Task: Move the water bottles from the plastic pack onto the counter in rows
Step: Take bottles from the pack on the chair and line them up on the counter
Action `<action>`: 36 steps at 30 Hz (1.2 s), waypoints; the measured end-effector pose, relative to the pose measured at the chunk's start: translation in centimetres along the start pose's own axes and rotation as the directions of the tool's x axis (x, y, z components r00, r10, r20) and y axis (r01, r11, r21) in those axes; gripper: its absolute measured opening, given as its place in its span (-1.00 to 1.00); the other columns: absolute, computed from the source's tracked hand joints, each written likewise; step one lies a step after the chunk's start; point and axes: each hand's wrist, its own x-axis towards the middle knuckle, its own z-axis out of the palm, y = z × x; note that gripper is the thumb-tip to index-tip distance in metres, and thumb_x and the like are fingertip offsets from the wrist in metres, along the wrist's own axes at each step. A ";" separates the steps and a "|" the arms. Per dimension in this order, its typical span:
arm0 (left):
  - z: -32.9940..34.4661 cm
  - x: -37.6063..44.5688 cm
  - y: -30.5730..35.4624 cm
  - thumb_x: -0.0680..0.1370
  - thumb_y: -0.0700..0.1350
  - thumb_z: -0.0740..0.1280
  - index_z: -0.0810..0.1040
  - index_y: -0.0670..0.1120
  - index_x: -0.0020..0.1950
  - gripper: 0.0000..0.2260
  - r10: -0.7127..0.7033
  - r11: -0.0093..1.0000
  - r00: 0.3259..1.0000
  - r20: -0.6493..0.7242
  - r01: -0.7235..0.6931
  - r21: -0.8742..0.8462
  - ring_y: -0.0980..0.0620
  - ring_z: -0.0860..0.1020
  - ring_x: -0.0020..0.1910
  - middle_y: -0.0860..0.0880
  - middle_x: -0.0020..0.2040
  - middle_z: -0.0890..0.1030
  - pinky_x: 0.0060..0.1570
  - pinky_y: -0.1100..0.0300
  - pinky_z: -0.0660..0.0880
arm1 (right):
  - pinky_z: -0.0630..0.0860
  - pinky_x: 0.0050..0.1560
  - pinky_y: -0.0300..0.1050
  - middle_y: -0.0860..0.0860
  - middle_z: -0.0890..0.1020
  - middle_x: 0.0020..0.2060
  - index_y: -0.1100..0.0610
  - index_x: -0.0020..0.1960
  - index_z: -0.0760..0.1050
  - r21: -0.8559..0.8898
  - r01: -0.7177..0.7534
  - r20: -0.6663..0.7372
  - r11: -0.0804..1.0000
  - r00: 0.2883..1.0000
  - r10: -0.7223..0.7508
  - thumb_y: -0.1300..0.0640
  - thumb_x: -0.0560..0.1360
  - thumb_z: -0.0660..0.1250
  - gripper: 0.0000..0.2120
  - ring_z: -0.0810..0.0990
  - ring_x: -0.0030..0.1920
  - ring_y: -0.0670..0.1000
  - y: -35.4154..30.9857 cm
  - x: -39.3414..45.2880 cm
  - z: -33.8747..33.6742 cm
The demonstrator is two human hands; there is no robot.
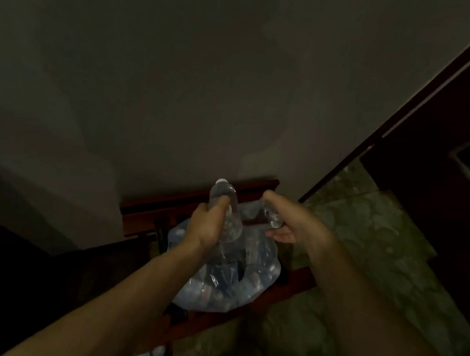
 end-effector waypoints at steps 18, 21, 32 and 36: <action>-6.5 -12.1 8.6 0.51 -0.14 0.42 0.46 0.00 0.09 -0.79 0.474 0.853 0.880 -0.023 -0.466 -0.235 0.20 0.67 -0.37 0.04 -0.28 0.72 -0.46 0.33 0.52 | 0.46 -0.33 -0.20 0.09 0.64 -0.13 0.14 0.17 0.56 0.596 0.365 0.266 0.715 0.751 -0.604 -0.03 0.48 0.29 -0.65 0.58 -0.27 -0.04 -5.2 -12.0 4.4; -8.6 -13.9 10.1 0.51 -0.20 0.37 0.49 -0.03 0.11 -0.79 0.559 0.797 0.827 -0.055 -0.555 -0.238 0.16 0.62 -0.45 0.01 -0.33 0.67 -0.51 0.32 0.47 | 0.51 -0.18 -0.10 0.13 0.67 -0.06 0.15 0.25 0.51 0.631 0.417 0.248 0.655 0.691 -0.679 0.08 0.48 0.34 -0.64 0.62 -0.14 0.05 -6.4 -14.0 5.5; -16.9 -17.5 14.1 0.27 0.21 0.58 0.42 0.03 0.31 -0.30 0.675 0.722 0.710 -0.201 -0.692 -0.021 0.07 0.67 0.04 0.05 0.12 0.64 -0.10 0.10 0.66 | 0.54 0.01 0.05 0.16 0.66 0.07 0.18 0.31 0.48 0.666 0.534 0.149 0.520 0.589 -0.795 0.01 0.57 0.29 -0.62 0.62 0.06 0.13 -12.9 -20.6 12.2; -21.5 -17.8 15.3 0.29 0.18 0.57 0.45 0.02 0.29 -0.35 0.678 0.732 0.708 -0.199 -0.673 0.100 0.01 0.67 0.05 0.01 0.12 0.65 0.05 -0.05 0.65 | 0.56 -0.09 0.02 0.17 0.65 0.04 0.17 0.25 0.51 0.663 0.539 0.109 0.519 0.617 -0.779 -0.01 0.59 0.25 -0.67 0.65 -0.03 0.10 -14.7 -21.9 16.4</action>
